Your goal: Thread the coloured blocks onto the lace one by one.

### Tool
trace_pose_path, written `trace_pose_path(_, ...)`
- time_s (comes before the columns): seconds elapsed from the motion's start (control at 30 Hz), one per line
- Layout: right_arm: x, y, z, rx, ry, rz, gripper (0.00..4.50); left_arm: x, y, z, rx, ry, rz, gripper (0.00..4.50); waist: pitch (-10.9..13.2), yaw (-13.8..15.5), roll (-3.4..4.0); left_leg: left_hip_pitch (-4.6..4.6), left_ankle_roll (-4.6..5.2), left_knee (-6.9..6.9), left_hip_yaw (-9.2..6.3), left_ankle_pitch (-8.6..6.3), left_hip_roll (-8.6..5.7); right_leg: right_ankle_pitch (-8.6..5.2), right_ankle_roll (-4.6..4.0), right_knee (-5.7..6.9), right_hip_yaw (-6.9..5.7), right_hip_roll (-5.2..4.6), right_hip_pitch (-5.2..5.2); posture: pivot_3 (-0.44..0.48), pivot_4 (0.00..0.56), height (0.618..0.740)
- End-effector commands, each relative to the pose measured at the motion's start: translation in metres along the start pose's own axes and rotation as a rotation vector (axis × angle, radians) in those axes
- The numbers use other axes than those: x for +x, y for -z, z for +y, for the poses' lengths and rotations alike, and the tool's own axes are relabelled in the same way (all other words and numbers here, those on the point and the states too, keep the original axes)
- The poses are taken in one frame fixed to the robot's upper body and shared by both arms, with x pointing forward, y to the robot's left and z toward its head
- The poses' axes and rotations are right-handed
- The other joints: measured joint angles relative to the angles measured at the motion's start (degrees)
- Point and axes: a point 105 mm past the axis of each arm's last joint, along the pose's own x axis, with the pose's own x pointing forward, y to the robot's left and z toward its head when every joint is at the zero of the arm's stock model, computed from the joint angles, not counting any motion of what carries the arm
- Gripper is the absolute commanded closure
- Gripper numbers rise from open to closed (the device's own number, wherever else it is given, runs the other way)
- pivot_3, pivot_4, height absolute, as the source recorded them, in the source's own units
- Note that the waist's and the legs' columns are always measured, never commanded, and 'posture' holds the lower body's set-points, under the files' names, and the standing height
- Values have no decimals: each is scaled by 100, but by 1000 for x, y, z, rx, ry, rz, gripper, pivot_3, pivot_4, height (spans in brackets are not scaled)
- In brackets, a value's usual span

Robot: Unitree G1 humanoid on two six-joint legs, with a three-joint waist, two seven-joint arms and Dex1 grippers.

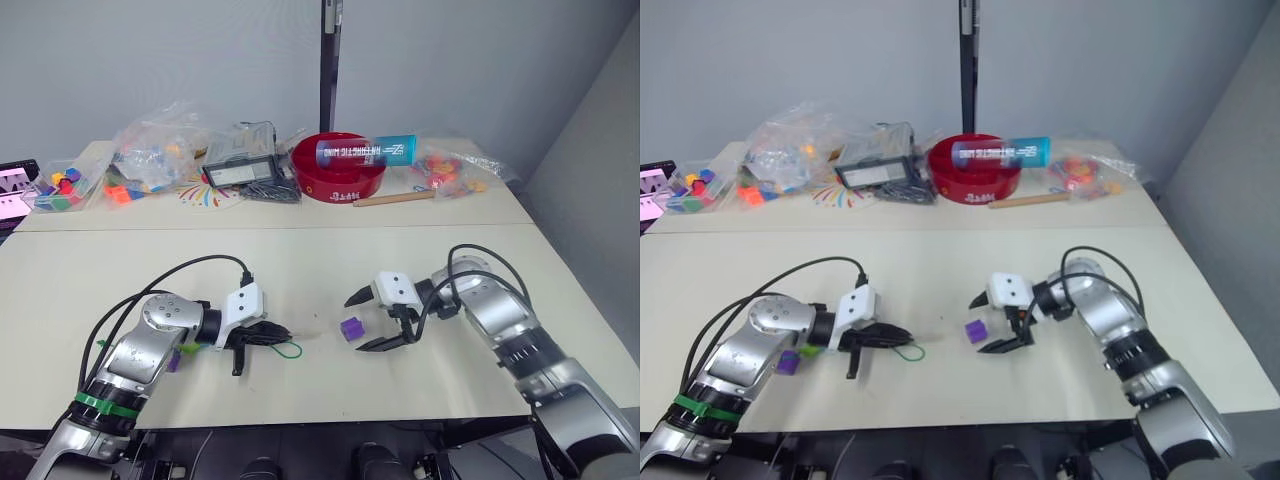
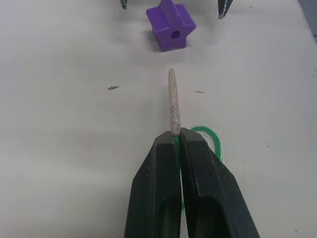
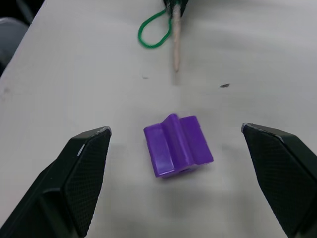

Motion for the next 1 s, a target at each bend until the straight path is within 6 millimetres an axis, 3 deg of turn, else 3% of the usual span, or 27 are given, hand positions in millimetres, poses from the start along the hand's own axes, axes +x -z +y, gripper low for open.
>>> trace_pose_path(0.03,0,0,-4,-55,-23,1,39,-3,-11,-3,35,-3,-25,4500,0,11,0,1,0,0,0,0,0,0,0,2,0,0,0,0,150,731)
trace_pose_path(0.13,3,3,-6,-51,-21,-13,39,-3,-12,-4,39,-4,-28,4500,0,19,1,2,0,0,0,0,-1,1,-1,4,0,-1,0,0,150,731)
trace_pose_path(0.47,9,3,-7,-12,35,-75,3109,-1,-16,-7,59,1,-22,4500,1,21,2,4,0,0,-1,0,0,1,-2,9,0,0,-1,0,150,731)
trace_pose_path(0.77,17,-1,14,122,80,-81,3123,10,-19,-1,118,5,15,4500,1,99,3,4,0,0,-1,0,-2,1,-2,10,0,0,0,0,150,731)
trace_pose_path(1.0,23,12,23,176,116,-25,3123,21,-21,-3,153,22,49,4500,1,89,2,7,0,0,1,0,-1,1,-2,8,1,2,2,0,150,731)
